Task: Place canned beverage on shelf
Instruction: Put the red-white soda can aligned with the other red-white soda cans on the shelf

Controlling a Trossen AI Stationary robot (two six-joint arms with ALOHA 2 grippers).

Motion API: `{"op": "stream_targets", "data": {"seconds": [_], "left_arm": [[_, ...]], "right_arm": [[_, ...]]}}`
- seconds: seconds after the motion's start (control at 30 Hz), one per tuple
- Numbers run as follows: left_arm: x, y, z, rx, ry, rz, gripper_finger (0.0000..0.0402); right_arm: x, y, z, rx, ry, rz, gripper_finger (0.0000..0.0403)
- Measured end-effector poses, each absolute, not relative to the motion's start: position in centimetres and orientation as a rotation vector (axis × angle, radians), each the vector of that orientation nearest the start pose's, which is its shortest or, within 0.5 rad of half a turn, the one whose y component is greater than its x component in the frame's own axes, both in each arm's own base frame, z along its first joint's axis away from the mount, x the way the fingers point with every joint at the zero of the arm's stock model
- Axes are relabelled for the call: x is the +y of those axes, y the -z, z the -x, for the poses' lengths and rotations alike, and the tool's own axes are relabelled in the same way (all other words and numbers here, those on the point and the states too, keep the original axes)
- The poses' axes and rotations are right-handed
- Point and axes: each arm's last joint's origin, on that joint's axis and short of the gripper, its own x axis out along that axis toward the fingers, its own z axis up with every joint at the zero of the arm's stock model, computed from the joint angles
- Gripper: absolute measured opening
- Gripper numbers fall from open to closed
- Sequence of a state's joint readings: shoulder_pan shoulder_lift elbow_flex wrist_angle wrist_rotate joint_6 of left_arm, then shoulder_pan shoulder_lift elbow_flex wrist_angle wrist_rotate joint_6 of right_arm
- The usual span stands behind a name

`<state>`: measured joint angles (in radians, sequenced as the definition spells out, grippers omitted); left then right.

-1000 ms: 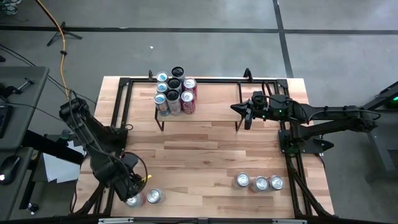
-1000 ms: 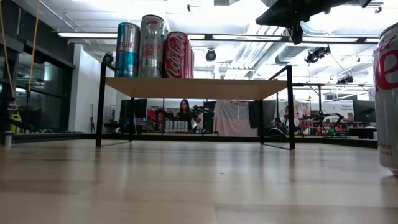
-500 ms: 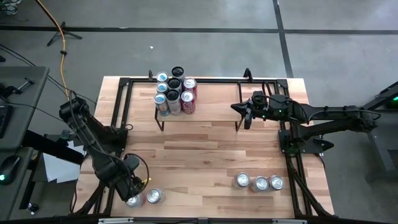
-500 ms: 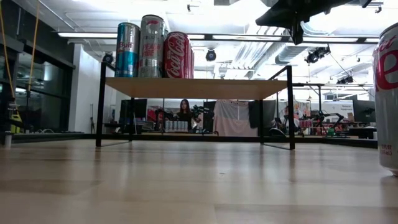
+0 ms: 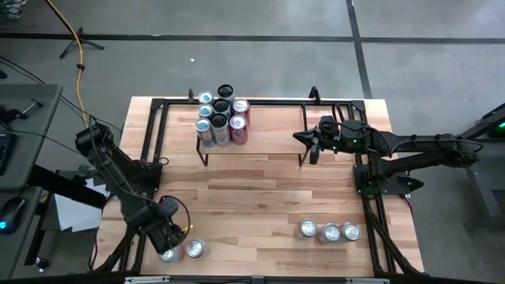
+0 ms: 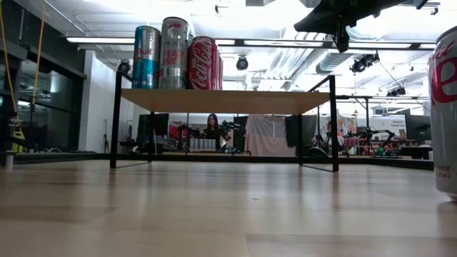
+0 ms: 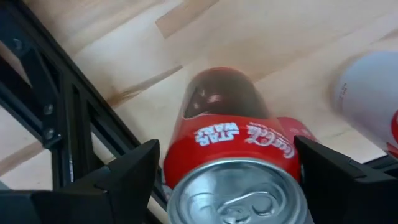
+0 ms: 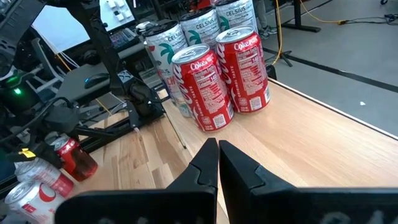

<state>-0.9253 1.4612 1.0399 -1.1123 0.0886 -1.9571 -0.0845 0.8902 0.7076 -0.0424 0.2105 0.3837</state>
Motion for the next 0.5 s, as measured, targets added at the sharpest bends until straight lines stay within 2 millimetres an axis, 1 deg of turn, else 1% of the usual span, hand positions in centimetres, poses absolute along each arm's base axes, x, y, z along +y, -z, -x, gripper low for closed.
{"op": "stream_targets", "data": {"seconds": [0.1,0.17,0.27,0.4,0.43,0.5], "left_arm": [[-19.6,-22.3,-14.5,1.5,-0.764,0.858,0.0304],[-19.6,-22.2,-14.5,1.502,-0.76,0.854,0.0296],[-19.5,-22.1,-14.4,1.512,-0.764,0.852,0.0266],[-19.4,-22.4,-14.3,1.517,-0.738,0.842,0.0207],[-19.2,-22.5,-14.3,1.516,-0.732,0.843,0.0199],[-18.7,-23.1,-14.2,1.515,-0.701,0.85,0.0199]], "right_arm": [[-2.3,-30.2,-19.8,0.167,0.334,-0.365,0.0],[-2.3,-30.2,-19.8,0.167,0.334,-0.363,0.0],[-2.3,-30.1,-19.8,0.169,0.334,-0.363,0.0],[-2.3,-30.1,-19.8,0.172,0.348,-0.361,0.0],[-2.3,-30.1,-19.8,0.17,0.354,-0.362,0.0],[-2.4,-30.1,-19.8,0.169,0.359,-0.361,0.0]]}}
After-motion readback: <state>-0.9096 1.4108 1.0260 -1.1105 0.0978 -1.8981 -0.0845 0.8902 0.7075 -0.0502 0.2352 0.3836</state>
